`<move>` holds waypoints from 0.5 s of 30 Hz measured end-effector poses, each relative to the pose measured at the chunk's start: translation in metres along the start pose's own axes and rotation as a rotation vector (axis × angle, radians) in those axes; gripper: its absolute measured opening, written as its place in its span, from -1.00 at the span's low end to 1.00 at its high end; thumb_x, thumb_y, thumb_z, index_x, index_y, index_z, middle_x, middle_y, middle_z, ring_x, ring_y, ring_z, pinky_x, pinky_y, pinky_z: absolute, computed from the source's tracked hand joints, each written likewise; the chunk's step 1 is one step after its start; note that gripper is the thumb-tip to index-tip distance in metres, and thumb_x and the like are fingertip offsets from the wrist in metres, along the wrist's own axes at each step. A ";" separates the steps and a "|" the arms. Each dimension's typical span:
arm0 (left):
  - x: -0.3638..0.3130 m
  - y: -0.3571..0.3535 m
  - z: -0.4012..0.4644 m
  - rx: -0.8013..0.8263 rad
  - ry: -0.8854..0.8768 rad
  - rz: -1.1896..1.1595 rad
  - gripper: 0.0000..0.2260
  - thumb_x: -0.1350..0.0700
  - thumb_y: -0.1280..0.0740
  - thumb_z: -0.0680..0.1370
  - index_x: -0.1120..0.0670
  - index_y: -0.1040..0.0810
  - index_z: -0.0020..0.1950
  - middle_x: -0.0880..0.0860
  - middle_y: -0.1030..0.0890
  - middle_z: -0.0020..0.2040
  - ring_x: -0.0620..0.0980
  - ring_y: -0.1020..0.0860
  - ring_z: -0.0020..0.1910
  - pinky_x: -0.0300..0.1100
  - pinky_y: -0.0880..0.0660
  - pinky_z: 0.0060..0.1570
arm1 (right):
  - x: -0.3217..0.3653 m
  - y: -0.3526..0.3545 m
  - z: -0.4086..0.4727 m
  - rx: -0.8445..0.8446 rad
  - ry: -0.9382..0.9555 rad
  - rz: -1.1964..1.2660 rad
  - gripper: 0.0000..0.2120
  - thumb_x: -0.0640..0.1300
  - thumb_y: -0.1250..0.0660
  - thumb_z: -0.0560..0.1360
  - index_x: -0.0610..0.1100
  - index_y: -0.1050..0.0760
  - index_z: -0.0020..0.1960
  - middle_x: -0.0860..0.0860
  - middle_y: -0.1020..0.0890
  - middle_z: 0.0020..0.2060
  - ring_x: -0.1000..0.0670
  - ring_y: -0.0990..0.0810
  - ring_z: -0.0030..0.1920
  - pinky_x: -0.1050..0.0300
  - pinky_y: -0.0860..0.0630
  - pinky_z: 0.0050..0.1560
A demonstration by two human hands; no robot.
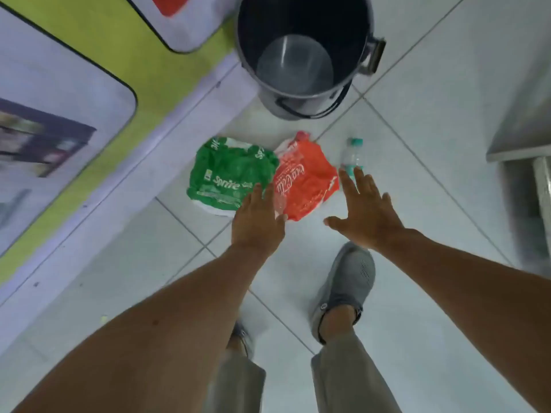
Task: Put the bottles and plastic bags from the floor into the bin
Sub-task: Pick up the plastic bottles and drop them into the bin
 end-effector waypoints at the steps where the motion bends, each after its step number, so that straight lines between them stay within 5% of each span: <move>1: 0.001 -0.016 0.003 -0.016 0.025 -0.030 -0.31 -0.01 -0.36 0.58 0.08 -0.13 0.62 0.18 -0.28 0.59 0.21 -0.31 0.53 0.08 -0.28 0.49 | -0.006 -0.016 0.007 -0.003 -0.005 0.005 0.01 0.25 -0.37 0.49 0.02 0.24 0.63 -0.13 0.18 0.64 -0.20 0.13 0.62 -0.37 -0.03 0.52; 9: 0.012 -0.063 0.013 -0.102 0.221 -0.102 -0.32 0.05 -0.48 0.52 0.10 -0.26 0.55 0.15 -0.54 0.35 0.17 -0.52 0.31 0.06 -0.50 0.24 | -0.029 -0.063 0.030 -0.075 -0.052 0.072 -0.03 0.25 -0.38 0.49 0.00 0.16 0.63 -0.15 0.11 0.64 -0.24 0.08 0.62 -0.36 -0.11 0.51; 15: -0.008 -0.036 0.015 -0.133 0.122 -0.103 -0.38 0.05 -0.43 0.53 0.08 -0.30 0.54 0.12 -0.55 0.35 0.14 -0.52 0.32 0.07 -0.53 0.23 | -0.033 -0.051 0.026 -0.093 -0.074 0.129 -0.05 0.21 -0.39 0.51 0.00 0.15 0.63 -0.13 0.11 0.64 -0.22 0.09 0.62 -0.29 -0.12 0.54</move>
Point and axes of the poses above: each hand's wrist, its own z-axis towards the middle knuckle, its own y-axis out of the back of the hand, x = y × z, the point moved 3 cm from there along z, towards the middle knuckle
